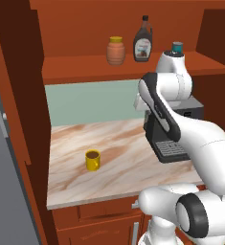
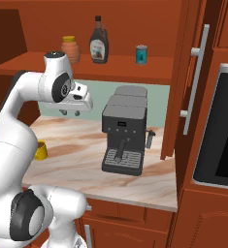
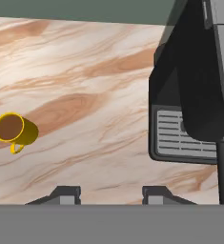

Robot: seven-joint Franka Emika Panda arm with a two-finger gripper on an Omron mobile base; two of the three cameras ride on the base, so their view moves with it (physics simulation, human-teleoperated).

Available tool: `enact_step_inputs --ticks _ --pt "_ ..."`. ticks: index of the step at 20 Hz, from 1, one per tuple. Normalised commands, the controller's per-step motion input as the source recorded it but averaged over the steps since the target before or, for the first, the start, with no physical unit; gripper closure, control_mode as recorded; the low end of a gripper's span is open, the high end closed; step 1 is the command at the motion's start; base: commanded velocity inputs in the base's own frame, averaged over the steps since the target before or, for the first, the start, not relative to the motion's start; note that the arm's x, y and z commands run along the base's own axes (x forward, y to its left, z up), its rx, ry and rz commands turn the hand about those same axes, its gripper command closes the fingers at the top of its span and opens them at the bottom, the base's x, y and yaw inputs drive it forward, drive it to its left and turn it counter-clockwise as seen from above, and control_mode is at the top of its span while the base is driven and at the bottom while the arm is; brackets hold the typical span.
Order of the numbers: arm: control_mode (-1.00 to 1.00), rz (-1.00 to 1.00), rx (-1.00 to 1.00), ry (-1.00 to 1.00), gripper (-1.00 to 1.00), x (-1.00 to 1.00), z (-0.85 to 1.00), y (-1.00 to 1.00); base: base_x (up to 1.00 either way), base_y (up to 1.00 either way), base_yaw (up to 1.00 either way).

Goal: Pick the syrup bottle and honey bottle from the cabinet and place them next to the mug.

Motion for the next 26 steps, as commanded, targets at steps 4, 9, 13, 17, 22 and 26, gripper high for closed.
enact_step_inputs --ticks 4,9,13,17,22,26 --pt "-1.00 0.00 0.00 -0.05 -1.00 -0.14 0.00 -0.08 0.00 0.00 0.00" --pt "-1.00 -0.03 0.00 -0.36 -1.00 -0.58 0.08 0.00 0.00 0.00 0.00" --pt "-1.00 0.00 0.00 -0.28 -1.00 -0.56 0.65 0.00 0.00 0.00 0.00" --pt "-1.00 0.02 0.00 -0.20 -1.00 -0.63 0.92 0.33 0.00 0.00 0.00" --pt "-1.00 0.03 0.00 -0.17 -1.00 -0.64 0.80 0.38 0.00 0.00 0.00" --pt "-1.00 0.01 0.00 -0.31 -1.00 -0.52 0.69 0.57 0.00 0.00 0.00"
